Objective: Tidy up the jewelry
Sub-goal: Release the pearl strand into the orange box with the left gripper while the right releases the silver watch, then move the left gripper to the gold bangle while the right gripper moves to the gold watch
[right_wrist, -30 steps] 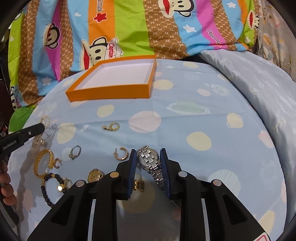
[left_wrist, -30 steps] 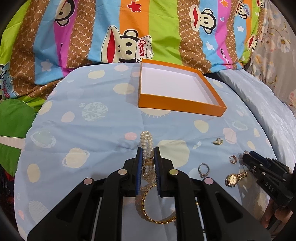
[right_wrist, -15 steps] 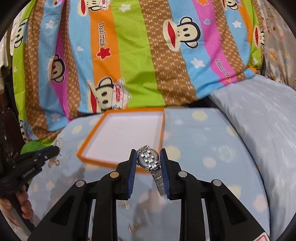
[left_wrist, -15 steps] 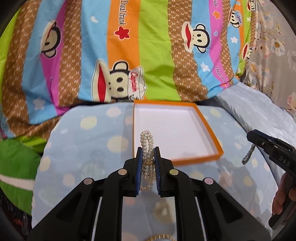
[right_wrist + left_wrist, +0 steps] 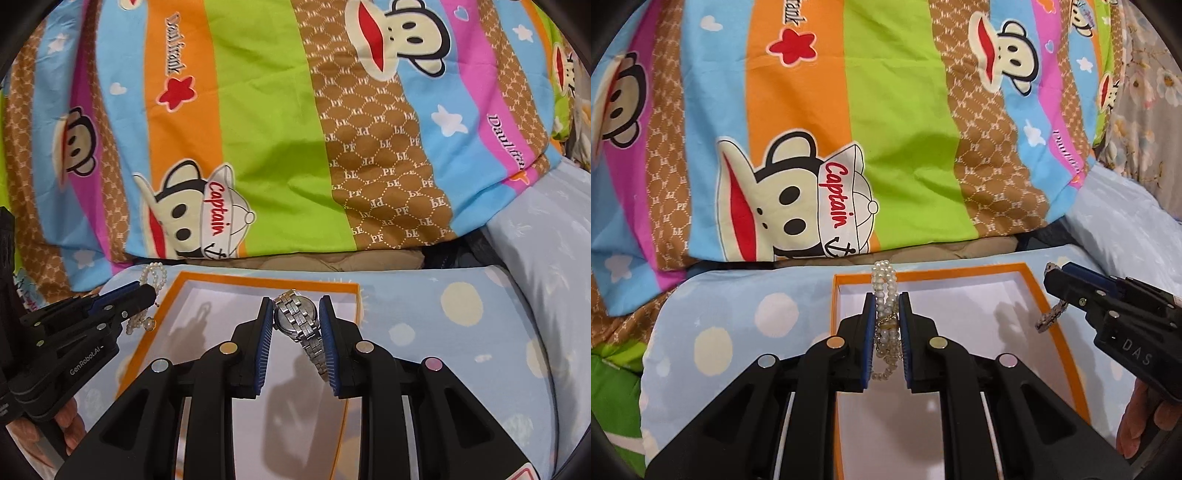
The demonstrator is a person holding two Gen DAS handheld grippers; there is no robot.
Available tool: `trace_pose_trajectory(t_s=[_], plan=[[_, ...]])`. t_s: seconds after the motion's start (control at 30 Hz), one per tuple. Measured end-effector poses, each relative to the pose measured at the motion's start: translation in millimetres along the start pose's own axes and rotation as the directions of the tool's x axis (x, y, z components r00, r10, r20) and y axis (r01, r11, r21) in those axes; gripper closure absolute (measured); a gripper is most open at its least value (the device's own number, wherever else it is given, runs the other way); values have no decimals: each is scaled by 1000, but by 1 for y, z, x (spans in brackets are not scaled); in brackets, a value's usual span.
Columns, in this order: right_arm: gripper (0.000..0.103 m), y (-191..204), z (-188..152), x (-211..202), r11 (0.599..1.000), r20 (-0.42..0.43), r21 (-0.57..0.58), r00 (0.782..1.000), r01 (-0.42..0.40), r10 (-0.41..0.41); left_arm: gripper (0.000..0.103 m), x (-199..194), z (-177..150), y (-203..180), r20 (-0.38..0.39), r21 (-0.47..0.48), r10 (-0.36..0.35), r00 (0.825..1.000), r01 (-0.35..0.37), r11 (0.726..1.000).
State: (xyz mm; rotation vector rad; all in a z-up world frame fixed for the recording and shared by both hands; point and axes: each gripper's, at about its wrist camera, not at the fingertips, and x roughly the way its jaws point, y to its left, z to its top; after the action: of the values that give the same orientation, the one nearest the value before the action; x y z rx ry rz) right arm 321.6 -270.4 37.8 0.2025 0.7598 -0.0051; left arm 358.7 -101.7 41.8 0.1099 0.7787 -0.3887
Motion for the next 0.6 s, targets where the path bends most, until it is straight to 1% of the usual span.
trace_pose_trajectory(t_s=[0.13, 0.23, 0.27, 0.3, 0.33, 0.37, 0.4, 0.47, 0.6], plan=[[79, -4, 3, 27, 1000, -34, -12, 999, 13, -13, 91, 25, 3, 2, -30, -5, 9, 999, -10, 1000], [78, -3, 4, 39, 999, -50, -34, 998, 24, -26, 90, 34, 3, 4, -36, -7, 17, 999, -17, 1000], [78, -2, 5, 40, 999, -42, -39, 999, 26, -28, 85, 34, 4, 4, -33, -7, 22, 999, -22, 1000], [76, -1, 5, 39, 999, -34, -45, 999, 28, -30, 72, 33, 5, 5, -27, -9, 25, 999, -25, 1000], [74, -1, 6, 38, 998, -30, -47, 999, 31, -32, 62, 32, 6, 6, -20, -16, 29, 999, -30, 999], [70, 0, 6, 36, 998, -21, -47, 999, 31, -33, 47, 28, 6, 9, 0, -30, 36, 999, -36, 999], [69, 0, 6, 33, 998, -10, -45, 999, 31, -32, 41, 27, 7, 10, 10, -37, 42, 999, -42, 998], [67, 0, 7, 25, 999, 10, -43, 999, 33, -33, 41, 20, 7, 15, 29, -59, 53, 998, -51, 997], [65, -6, -3, -3, 1000, 41, -19, 999, 4, -3, 41, 6, -1, 31, 24, -100, 78, 997, -76, 992]])
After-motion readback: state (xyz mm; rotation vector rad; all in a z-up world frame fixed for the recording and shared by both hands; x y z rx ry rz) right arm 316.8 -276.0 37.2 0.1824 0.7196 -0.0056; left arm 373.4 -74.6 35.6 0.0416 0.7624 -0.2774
